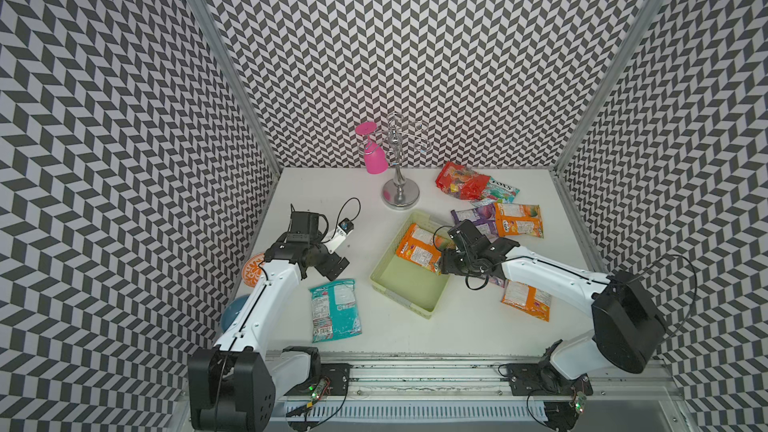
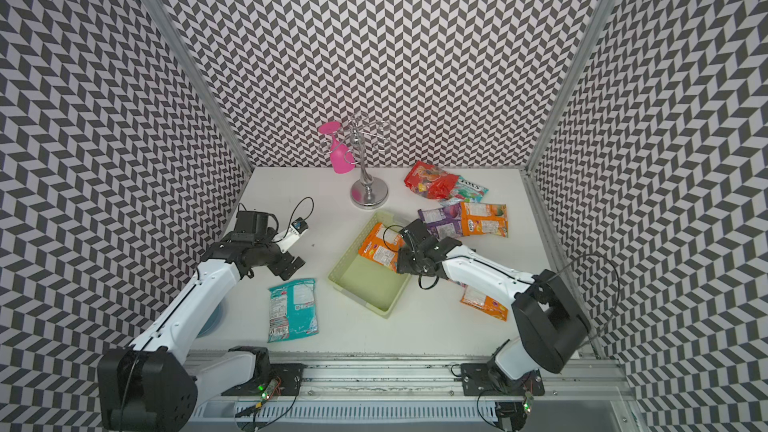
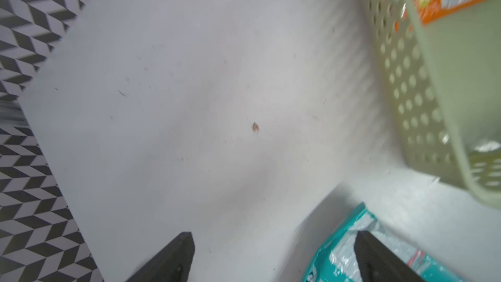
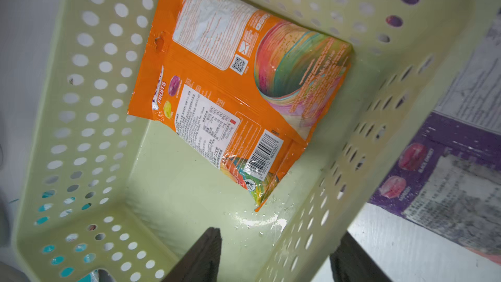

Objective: Put the candies in the basket
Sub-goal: Adjust the basket at the center of the board.

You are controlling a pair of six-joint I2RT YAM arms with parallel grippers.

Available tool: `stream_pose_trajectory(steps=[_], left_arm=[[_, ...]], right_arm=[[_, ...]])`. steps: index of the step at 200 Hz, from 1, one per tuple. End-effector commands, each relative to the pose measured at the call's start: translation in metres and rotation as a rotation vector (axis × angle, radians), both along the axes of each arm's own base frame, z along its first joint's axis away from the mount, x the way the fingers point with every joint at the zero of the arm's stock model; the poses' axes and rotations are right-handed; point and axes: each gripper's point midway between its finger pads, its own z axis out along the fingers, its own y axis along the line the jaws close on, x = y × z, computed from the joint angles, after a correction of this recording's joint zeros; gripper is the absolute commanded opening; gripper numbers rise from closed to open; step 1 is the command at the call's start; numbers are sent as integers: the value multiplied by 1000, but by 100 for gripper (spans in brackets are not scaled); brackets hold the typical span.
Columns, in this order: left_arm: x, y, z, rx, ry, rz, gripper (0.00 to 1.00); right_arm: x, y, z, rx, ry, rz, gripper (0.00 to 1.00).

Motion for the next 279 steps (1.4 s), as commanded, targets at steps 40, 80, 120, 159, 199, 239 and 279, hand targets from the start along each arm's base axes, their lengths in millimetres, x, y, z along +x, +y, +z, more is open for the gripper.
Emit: stream_pose_trajectory(steps=[40, 80, 120, 159, 199, 239, 279], left_arm=[[-10, 32, -34, 119, 98, -148, 90], [-11, 44, -55, 120, 181, -183, 86], [-10, 42, -62, 113, 193, -236, 86], [-9, 33, -70, 59, 236, -281, 85], [-14, 21, -75, 4, 261, -311, 84], [-27, 16, -83, -8, 315, -341, 81], [-34, 8, -99, -43, 382, -353, 70]], right_arm=[[25, 13, -3, -51, -65, 31, 47], [55, 22, -8, -143, -104, 79, 30], [83, 22, -15, -239, -126, 134, 16], [101, 13, -11, -285, -154, 170, 13], [115, -7, -6, -234, -140, 78, 12], [120, -1, -1, -197, -143, 80, 12], [117, 5, 0, -161, -136, 89, 16]])
